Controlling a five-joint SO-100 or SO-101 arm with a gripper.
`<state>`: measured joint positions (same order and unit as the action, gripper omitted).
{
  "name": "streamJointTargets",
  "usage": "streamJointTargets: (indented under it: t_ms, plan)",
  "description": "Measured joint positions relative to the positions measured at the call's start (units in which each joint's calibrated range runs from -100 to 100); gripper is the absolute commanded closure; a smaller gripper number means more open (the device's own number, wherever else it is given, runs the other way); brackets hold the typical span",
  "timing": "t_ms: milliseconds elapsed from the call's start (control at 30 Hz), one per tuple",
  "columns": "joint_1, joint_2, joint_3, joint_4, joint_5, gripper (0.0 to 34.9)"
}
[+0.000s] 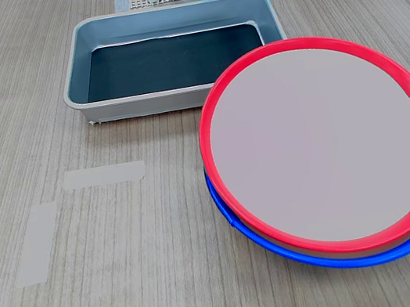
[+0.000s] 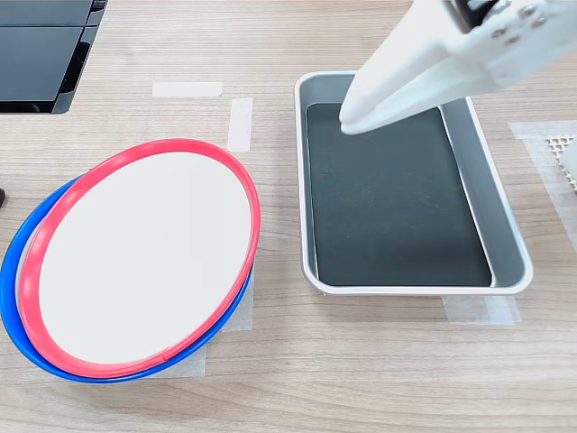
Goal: Lift the stacked dish and set it down on the table.
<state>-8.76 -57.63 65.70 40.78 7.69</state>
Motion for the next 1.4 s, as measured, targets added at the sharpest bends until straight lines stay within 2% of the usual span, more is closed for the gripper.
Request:
streamJointTargets:
  t_ms: [67, 167, 233, 267, 433, 733, 800, 933, 1000, 1033, 1400]
  plan:
    - [-2.57, 7.67, -8.53, 2.53, -0.10, 32.8]
    - [-3.54, 16.88, -18.24, 5.63, -0.39, 26.8]
    - [-5.31, 25.58, -26.23, 7.75, -0.39, 23.9]
    - [-4.96, 28.56, -28.77, 8.56, -0.10, 21.2]
    - [-6.11, 36.49, -35.03, 9.71, 0.98, 20.5]
    - [-5.58, 48.25, -39.84, 9.38, 3.13, 21.7]
    - [-5.58, 50.38, -40.93, 9.05, 3.32, 23.9]
    - [-5.58, 55.16, -43.83, 8.08, 3.81, 25.7]
    - [-5.58, 56.95, -45.10, 7.59, 3.86, 32.8]
    - [-5.58, 57.46, -45.37, 7.42, 4.00, 34.6]
    - [-4.87, 56.01, -44.92, 6.93, 4.20, 34.9]
